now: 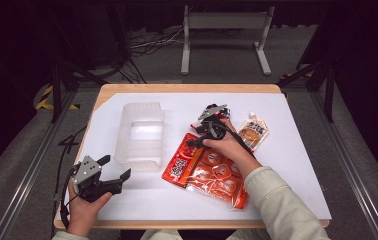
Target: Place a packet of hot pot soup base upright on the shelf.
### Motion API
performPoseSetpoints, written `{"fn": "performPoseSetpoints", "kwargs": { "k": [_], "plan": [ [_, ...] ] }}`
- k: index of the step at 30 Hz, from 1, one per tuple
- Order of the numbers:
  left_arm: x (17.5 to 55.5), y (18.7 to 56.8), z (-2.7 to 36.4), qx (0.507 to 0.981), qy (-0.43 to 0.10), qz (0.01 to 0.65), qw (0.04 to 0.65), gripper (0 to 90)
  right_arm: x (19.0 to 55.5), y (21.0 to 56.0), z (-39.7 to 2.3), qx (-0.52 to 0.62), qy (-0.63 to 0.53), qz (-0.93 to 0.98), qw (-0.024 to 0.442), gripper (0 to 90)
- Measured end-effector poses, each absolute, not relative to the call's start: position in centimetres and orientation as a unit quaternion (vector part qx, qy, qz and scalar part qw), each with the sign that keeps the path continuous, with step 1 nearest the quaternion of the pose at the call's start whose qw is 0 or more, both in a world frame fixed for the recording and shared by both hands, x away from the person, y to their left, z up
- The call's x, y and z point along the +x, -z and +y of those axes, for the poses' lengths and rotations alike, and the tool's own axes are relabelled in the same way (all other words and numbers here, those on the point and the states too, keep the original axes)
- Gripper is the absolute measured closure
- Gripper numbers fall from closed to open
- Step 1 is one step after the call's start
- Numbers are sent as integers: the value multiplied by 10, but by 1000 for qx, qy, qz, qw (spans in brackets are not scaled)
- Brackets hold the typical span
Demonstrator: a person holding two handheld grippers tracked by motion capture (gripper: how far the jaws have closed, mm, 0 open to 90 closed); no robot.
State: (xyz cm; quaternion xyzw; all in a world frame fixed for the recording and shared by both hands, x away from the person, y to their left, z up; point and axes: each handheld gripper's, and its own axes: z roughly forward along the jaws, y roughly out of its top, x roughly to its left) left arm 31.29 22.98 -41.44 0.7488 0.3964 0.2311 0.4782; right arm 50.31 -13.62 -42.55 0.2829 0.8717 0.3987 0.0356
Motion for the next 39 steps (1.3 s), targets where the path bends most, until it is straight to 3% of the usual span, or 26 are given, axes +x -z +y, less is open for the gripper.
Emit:
{"fn": "performPoseSetpoints", "kwargs": {
  "k": [25, 31, 39],
  "plan": [
    [313, 416, 229, 754, -234, 398, 468, 153, 515, 435, -124, 271, -362, 892, -7, 234],
    [313, 417, 229, 754, -232, 400, 467, 153, 513, 429, -128, 265, -366, 892, -1, 315],
    [314, 418, 228, 755, -230, 400, 465, 153, 508, 418, -132, 231, -358, 905, 19, 496]
  ]
}}
